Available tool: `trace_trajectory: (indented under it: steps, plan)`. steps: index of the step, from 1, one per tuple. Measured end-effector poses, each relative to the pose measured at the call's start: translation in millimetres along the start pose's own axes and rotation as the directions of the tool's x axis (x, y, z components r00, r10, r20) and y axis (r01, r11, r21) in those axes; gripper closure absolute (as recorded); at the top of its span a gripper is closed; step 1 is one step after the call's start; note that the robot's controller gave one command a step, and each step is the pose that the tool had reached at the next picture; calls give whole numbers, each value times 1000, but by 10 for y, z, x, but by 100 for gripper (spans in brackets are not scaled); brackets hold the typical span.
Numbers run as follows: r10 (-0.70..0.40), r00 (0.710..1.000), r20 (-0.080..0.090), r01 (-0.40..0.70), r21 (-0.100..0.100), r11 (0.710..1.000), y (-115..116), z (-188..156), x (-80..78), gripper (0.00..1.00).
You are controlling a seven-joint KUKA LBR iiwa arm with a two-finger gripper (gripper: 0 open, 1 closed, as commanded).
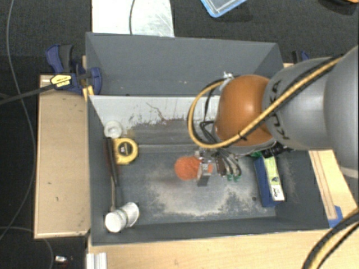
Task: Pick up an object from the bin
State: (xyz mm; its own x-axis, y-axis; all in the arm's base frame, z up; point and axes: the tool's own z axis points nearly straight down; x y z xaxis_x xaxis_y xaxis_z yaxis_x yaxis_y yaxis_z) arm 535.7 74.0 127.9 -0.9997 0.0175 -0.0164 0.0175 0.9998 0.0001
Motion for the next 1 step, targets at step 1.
trace_trajectory:
  steps: [1]
  plan:
    - [-20, 1000, -4, 20, 0, 1000, 43, -748, 57, 100]
